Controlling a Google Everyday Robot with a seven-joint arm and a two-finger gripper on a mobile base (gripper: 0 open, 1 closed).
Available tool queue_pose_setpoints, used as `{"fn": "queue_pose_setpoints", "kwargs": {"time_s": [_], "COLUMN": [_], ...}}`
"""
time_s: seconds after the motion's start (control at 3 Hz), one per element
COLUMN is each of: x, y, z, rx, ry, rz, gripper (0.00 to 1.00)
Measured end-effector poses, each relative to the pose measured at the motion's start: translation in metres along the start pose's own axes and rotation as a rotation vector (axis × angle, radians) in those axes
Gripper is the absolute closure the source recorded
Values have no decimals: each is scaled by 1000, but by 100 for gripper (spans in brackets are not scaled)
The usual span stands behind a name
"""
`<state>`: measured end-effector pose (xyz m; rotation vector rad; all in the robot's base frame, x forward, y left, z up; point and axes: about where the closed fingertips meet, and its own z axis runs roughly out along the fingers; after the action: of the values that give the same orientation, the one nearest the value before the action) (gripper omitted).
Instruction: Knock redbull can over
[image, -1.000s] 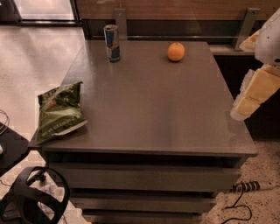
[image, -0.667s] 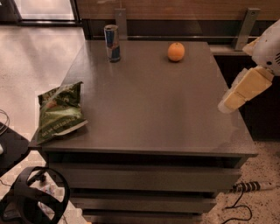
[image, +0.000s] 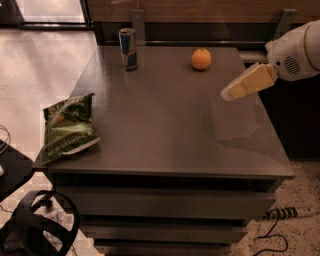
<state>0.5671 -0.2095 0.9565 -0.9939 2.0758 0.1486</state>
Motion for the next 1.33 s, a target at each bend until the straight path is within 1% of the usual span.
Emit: {"fn": "queue_pose_setpoints", "kwargs": {"time_s": [0.33, 0.67, 1.0, 1.33], "x": [-40, -77, -89, -89], "y": [-31, -45, -50, -50], "z": [27, 57, 67, 68], "rx": [46, 39, 35, 35], "ry": [-173, -322, -373, -373], "rz": [5, 1, 0, 0], "gripper": [0, 0, 0, 0]}}
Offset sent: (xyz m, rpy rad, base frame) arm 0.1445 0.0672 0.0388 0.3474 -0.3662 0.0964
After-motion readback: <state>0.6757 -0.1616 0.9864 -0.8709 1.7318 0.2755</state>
